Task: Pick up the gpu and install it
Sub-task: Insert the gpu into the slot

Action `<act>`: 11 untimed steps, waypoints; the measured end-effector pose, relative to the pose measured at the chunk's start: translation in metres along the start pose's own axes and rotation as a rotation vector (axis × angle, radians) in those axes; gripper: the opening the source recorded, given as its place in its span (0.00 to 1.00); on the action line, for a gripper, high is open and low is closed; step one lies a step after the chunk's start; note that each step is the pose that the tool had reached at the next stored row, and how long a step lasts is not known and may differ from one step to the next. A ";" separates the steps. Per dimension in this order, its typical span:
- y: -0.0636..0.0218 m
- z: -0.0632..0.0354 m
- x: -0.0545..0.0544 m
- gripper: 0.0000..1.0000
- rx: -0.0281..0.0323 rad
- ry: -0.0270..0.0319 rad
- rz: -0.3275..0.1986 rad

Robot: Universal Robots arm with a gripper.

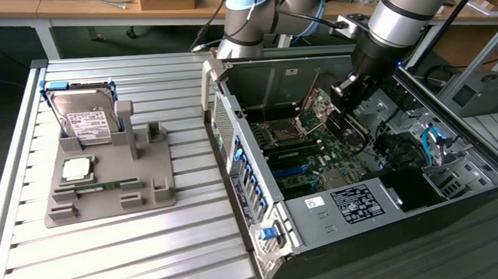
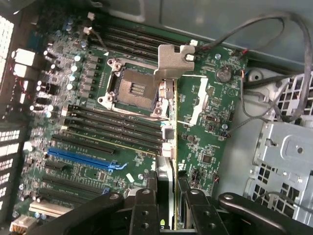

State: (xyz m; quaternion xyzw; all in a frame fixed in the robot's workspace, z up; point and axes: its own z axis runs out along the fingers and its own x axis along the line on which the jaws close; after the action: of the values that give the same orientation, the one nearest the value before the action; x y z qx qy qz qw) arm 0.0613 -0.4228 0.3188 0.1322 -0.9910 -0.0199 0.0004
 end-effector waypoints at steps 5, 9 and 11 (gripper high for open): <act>0.0000 0.0000 0.000 0.27 -0.0002 0.0018 -0.045; 0.0000 0.0000 0.000 0.27 -0.0004 0.0033 -0.083; 0.0000 0.0000 0.000 0.27 -0.0005 0.0040 -0.102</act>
State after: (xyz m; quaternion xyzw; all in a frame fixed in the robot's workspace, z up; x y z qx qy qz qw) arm 0.0612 -0.4228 0.3188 0.1824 -0.9830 -0.0198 0.0014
